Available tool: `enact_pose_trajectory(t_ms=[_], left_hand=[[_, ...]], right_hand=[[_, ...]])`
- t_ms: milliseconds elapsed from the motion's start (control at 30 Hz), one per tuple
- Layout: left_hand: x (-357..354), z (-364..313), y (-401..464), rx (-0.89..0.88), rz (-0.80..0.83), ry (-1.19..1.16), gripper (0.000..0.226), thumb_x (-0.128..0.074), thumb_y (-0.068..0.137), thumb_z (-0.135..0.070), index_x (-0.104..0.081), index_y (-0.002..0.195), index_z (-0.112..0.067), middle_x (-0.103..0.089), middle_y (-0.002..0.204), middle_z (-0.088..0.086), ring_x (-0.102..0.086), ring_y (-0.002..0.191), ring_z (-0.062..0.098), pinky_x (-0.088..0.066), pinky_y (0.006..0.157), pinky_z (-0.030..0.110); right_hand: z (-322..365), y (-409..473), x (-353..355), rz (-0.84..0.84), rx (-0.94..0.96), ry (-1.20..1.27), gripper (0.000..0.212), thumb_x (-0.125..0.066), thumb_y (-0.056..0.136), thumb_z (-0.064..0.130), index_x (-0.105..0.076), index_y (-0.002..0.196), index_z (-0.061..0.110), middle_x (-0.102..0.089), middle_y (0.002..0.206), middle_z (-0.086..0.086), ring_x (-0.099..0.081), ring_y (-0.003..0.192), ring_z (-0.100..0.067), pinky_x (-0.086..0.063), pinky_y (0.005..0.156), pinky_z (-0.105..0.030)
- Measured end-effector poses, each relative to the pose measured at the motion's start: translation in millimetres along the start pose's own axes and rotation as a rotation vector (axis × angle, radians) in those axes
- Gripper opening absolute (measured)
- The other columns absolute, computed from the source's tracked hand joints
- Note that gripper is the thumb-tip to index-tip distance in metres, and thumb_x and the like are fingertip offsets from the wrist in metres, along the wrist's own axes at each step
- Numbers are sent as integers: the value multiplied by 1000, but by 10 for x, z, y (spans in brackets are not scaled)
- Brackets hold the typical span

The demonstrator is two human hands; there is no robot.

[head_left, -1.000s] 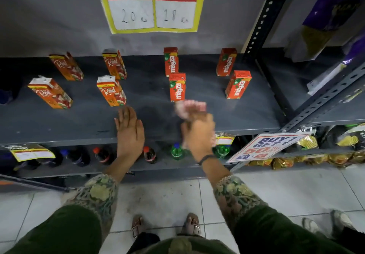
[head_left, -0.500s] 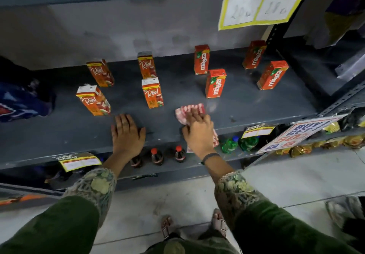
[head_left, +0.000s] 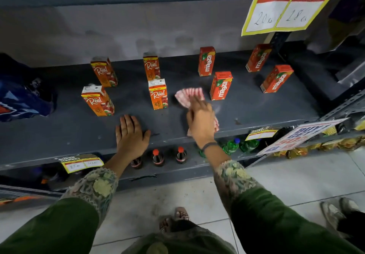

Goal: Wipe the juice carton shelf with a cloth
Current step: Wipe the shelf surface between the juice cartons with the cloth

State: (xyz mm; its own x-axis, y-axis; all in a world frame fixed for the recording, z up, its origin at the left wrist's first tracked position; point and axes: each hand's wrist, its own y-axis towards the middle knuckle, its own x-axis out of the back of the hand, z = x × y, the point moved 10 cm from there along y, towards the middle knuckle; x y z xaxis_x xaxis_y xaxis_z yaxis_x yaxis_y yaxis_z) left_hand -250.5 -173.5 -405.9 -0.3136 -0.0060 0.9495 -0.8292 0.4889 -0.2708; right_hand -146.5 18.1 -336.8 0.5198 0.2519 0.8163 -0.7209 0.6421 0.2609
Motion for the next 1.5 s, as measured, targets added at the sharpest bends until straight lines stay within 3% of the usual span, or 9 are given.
enact_pose_trajectory(t_ms=[167, 300, 400, 600, 833, 1133, 1233, 1333, 1500], left_hand=[[20, -14, 2, 7, -9, 3, 70, -25, 97, -42, 4, 148, -2, 11, 158, 19, 11, 147, 31, 2, 120, 45], [11, -7, 6, 13, -22, 7, 71, -25, 97, -43, 4, 148, -3, 11, 158, 19, 10, 147, 31, 1, 120, 45], [9, 2, 11, 20, -31, 6, 70, -25, 97, -43, 3, 148, -4, 10, 158, 18, 10, 147, 30, 1, 120, 44], [40, 1, -18, 13, -88, 41, 71, -22, 96, -46, -1, 148, -3, 4, 159, 18, 4, 147, 31, -2, 120, 45], [20, 1, -16, 35, -42, 5, 70, -24, 97, -43, 5, 148, -6, 10, 159, 15, 11, 147, 28, 2, 121, 43], [12, 3, -20, 36, -31, 2, 70, -21, 97, -44, 7, 148, -6, 14, 158, 15, 14, 147, 27, 5, 121, 42], [24, 3, -35, 37, -38, -11, 70, -21, 97, -44, 9, 147, -4, 14, 158, 15, 15, 146, 27, 6, 120, 41], [100, -13, -112, 21, -125, -35, 69, -21, 98, -41, 8, 147, -2, 12, 158, 16, 13, 147, 28, 5, 121, 42], [183, 65, -217, -13, -225, -42, 66, -24, 98, -36, 3, 147, 0, 7, 159, 17, 11, 147, 29, 5, 120, 44]], right_hand=[[-255, 340, -131, 101, -189, -142, 47, -47, 88, 5, -43, 135, 7, -46, 144, -15, -41, 129, -35, -39, 103, -46], [42, 308, -210, 113, -78, 68, 39, -48, 86, 3, -52, 125, 4, -59, 125, -23, -50, 116, -40, -45, 94, -47], [122, 636, -161, 35, -40, 131, 53, -48, 84, -5, -46, 135, 9, -50, 137, -23, -49, 122, -40, -45, 102, -47], [29, 1087, -806, 577, 65, -241, 63, -41, 93, 11, -16, 146, 35, -5, 161, 6, 1, 147, -24, -13, 116, -59], [92, 498, -537, 449, 183, -219, 49, -44, 92, 20, -36, 139, 33, -32, 153, 7, -31, 129, -34, -31, 104, -62], [127, -504, -290, 453, 150, -138, 46, -47, 91, 23, -44, 135, 34, -50, 141, 2, -37, 120, -30, -40, 99, -45], [-105, -375, -89, 341, -20, 1, 42, -48, 90, 19, -51, 131, 26, -58, 132, -6, -39, 119, -33, -40, 99, -45], [-475, -157, 128, 147, -220, -145, 48, -52, 86, 20, -47, 134, 20, -49, 140, -9, -37, 121, -39, -40, 95, -48], [12, -225, -231, 258, -85, -218, 49, -52, 86, 25, -45, 133, 17, -42, 145, -11, -34, 126, -38, -39, 96, -46]])
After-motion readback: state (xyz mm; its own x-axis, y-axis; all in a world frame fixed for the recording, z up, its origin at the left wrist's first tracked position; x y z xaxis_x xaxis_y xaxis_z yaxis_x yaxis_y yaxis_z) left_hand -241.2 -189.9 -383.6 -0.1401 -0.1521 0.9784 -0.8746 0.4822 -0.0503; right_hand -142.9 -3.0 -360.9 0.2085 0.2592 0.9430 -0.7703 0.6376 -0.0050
